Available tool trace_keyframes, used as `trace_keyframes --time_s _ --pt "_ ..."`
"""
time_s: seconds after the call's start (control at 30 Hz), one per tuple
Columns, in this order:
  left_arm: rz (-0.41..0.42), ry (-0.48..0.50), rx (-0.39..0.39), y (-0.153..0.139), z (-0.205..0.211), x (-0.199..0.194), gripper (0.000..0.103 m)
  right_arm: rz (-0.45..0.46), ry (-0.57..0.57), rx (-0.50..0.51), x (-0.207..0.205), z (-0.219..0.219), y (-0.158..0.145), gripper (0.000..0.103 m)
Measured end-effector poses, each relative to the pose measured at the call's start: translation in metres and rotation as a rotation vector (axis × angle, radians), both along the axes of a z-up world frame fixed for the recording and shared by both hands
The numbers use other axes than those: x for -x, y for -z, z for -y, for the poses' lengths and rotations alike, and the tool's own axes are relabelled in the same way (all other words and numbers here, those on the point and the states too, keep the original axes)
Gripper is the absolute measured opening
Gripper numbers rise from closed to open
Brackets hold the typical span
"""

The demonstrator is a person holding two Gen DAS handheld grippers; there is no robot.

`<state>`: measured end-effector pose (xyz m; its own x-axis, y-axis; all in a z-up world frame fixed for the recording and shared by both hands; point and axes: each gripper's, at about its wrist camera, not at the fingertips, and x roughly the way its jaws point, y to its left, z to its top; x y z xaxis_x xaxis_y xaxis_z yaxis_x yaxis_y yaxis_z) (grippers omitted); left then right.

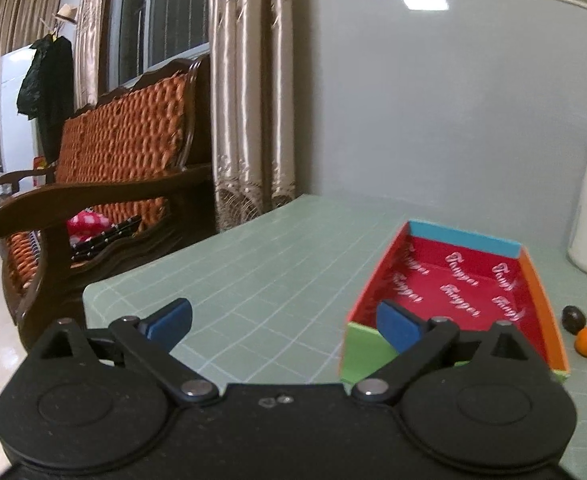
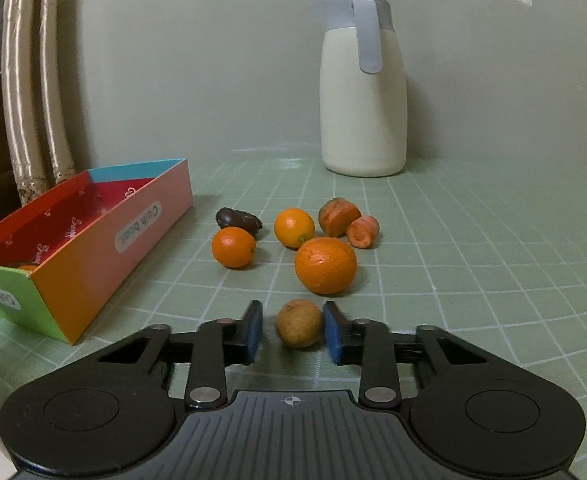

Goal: Organize fruits
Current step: 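Grasp the brown nut with the right tool and drop it into the box, then reach the left tool to the large orange and grasp it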

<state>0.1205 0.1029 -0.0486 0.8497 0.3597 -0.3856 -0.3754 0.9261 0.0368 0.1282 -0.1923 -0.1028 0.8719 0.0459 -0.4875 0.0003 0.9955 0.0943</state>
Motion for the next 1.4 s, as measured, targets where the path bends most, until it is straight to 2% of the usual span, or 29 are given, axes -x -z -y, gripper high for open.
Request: trace_keyframes --time_s 0.1,0.2,0.33,0.43,0.67,0.9,0.97,1.03,1.07,1.13,1.37,1.4 --pt "-0.017 -0.024 0.025 0.002 -0.008 -0.001 0.093 0.014 -0.008 0.004 0.002 -0.002 0.000 0.025" --pt "-0.021 -0.066 0.053 0.002 -0.018 0.001 0.093 0.067 -0.041 -0.026 0.008 -0.004 -0.009 0.025" --pt "-0.032 -0.110 0.094 0.003 -0.032 0.002 0.094 0.166 -0.128 -0.083 0.016 -0.014 -0.032 0.025" --pt "-0.035 -0.119 0.100 0.003 -0.037 0.003 0.094 0.196 -0.201 -0.103 0.012 -0.034 -0.046 0.025" --pt "-0.021 -0.121 0.121 0.001 -0.042 0.009 0.094 0.206 -0.333 -0.049 -0.006 -0.095 -0.053 0.025" --pt "-0.015 -0.124 0.137 0.000 -0.045 0.010 0.095 0.138 -0.343 -0.026 -0.024 -0.121 -0.040 0.026" --pt "-0.016 -0.126 0.141 -0.001 -0.046 0.010 0.095 0.123 -0.351 -0.049 -0.024 -0.120 -0.038 0.044" --pt "-0.020 -0.125 0.143 -0.001 -0.046 0.008 0.095 0.154 -0.359 -0.082 -0.019 -0.116 -0.040 0.092" --pt "-0.020 -0.125 0.143 -0.001 -0.045 0.008 0.095 0.174 -0.335 -0.075 -0.015 -0.115 -0.042 0.098" --pt "-0.020 -0.123 0.138 0.000 -0.044 0.008 0.095 0.225 -0.311 -0.061 -0.007 -0.110 -0.048 0.098" --pt "-0.029 -0.097 0.113 0.002 -0.033 0.004 0.095 0.280 -0.219 -0.052 0.011 -0.067 -0.058 0.098" --pt "-0.029 -0.091 0.106 0.002 -0.030 0.003 0.095 0.289 -0.190 -0.040 0.013 -0.059 -0.058 0.102"
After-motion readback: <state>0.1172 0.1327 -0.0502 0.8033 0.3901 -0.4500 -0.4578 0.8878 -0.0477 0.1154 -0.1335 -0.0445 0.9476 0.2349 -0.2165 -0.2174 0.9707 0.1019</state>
